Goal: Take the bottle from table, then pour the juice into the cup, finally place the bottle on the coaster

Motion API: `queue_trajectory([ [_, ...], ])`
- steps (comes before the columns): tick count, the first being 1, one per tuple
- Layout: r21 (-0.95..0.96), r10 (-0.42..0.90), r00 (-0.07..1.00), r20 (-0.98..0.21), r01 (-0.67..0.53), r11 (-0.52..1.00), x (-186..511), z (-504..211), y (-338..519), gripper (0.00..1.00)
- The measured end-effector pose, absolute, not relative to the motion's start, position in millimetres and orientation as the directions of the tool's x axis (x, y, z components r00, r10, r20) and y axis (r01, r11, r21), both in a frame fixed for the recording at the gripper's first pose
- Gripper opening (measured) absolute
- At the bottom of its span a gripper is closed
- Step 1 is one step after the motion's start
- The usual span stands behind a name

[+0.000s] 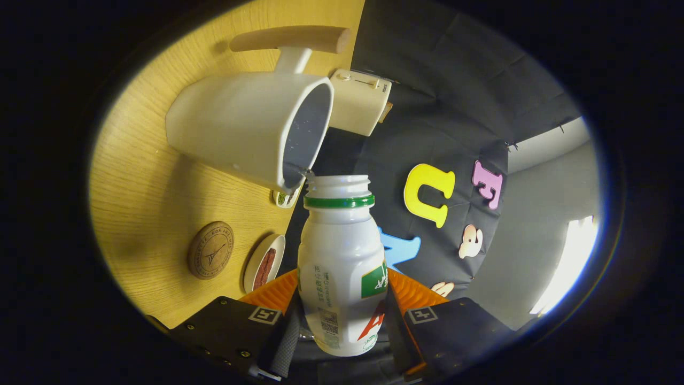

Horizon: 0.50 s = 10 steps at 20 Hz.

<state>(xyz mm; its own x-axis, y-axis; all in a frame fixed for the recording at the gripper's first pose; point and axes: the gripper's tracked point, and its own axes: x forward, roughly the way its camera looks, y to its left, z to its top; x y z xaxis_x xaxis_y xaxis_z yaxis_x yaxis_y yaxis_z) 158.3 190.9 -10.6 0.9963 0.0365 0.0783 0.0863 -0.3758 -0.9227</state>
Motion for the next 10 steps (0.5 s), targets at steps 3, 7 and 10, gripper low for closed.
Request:
queue_trajectory([
  [3, -0.919, 0.038, 0.996, 0.082, 0.09, -0.385, 158.8, -8.8, 194.0, 0.71],
  [7, -0.915, 0.032, 0.996, 0.082, 0.088, -0.393, 159.6, -7.2, 193.9, 0.71],
  [10, -0.914, 0.036, 0.996, 0.081, 0.089, -0.397, 161.0, -6.8, 195.0, 0.71],
])
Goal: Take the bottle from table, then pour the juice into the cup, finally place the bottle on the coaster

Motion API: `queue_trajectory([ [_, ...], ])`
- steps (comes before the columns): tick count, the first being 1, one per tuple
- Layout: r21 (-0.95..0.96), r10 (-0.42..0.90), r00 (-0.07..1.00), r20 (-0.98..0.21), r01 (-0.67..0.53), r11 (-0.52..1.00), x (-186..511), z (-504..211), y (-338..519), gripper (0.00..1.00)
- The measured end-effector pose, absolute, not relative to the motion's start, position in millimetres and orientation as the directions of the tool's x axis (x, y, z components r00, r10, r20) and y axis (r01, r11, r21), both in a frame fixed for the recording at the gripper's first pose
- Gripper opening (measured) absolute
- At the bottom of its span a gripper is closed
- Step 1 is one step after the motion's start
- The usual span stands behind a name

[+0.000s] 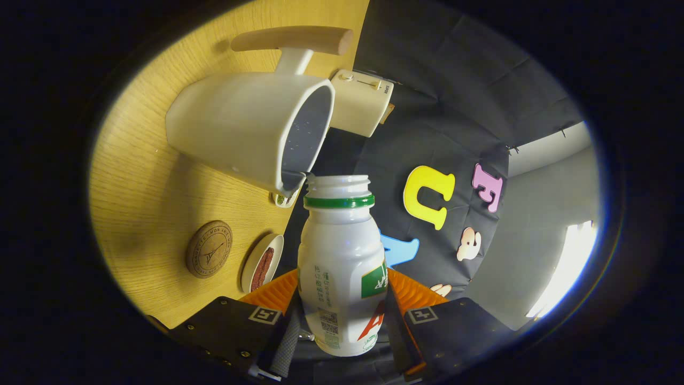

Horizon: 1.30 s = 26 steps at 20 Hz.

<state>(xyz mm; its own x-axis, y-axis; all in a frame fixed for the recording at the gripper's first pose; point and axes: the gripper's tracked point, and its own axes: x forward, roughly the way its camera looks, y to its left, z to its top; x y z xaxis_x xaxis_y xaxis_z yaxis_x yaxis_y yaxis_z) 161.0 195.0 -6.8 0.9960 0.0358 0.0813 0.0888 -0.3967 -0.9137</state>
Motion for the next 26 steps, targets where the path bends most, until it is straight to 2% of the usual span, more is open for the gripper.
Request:
queue_trajectory([
  [26, -0.897, 0.044, 0.995, 0.091, 0.101, -0.431, 158.2, 2.2, 200.8, 0.71],
])
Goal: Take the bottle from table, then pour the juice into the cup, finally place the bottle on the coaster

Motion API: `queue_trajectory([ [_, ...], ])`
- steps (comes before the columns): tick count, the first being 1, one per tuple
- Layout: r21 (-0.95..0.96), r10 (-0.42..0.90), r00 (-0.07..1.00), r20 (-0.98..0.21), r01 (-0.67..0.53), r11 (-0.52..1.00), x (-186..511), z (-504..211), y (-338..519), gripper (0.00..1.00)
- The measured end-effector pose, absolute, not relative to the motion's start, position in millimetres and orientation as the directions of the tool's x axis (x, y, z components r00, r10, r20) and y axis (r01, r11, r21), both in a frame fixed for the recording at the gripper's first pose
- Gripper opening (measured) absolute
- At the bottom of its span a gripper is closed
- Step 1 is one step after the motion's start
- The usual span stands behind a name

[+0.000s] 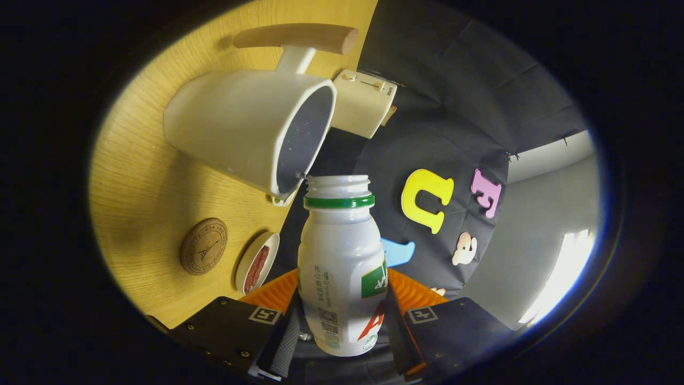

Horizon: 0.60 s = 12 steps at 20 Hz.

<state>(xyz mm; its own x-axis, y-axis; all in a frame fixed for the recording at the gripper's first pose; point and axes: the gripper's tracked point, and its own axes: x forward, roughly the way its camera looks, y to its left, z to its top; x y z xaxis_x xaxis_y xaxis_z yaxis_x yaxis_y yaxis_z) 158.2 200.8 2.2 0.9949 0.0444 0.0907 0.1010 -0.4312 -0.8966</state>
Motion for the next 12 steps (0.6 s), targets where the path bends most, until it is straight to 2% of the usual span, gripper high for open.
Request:
queue_trajectory([
  [7, -0.898, 0.06, 0.994, 0.09, 0.107, -0.428, 157.0, 2.9, 203.8, 0.71],
  [12, -0.927, 0.055, 0.996, 0.067, 0.083, -0.365, 159.1, 1.8, 202.0, 0.71],
])
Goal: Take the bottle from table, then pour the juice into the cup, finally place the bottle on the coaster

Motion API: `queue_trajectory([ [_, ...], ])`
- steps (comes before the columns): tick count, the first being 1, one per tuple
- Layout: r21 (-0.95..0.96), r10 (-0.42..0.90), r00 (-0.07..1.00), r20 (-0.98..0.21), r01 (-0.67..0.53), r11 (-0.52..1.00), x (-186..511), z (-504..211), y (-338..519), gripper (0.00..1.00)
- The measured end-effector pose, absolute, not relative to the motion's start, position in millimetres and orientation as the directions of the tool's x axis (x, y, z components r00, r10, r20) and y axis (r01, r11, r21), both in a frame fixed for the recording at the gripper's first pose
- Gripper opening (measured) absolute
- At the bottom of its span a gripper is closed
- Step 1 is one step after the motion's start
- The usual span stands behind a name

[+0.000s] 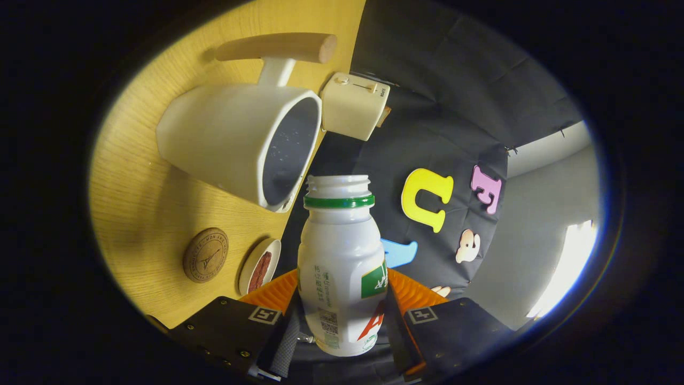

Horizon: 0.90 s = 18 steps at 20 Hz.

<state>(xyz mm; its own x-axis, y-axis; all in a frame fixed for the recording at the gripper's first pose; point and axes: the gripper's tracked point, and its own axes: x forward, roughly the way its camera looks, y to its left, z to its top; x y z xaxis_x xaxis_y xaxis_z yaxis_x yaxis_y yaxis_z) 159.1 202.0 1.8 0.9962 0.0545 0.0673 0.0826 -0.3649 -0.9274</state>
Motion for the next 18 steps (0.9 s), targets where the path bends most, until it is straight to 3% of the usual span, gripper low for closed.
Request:
queue_trajectory([
  [18, -0.984, 0.039, 0.995, -0.093, -0.098, 0.147, 158.7, -18.5, 196.6, 0.71],
])
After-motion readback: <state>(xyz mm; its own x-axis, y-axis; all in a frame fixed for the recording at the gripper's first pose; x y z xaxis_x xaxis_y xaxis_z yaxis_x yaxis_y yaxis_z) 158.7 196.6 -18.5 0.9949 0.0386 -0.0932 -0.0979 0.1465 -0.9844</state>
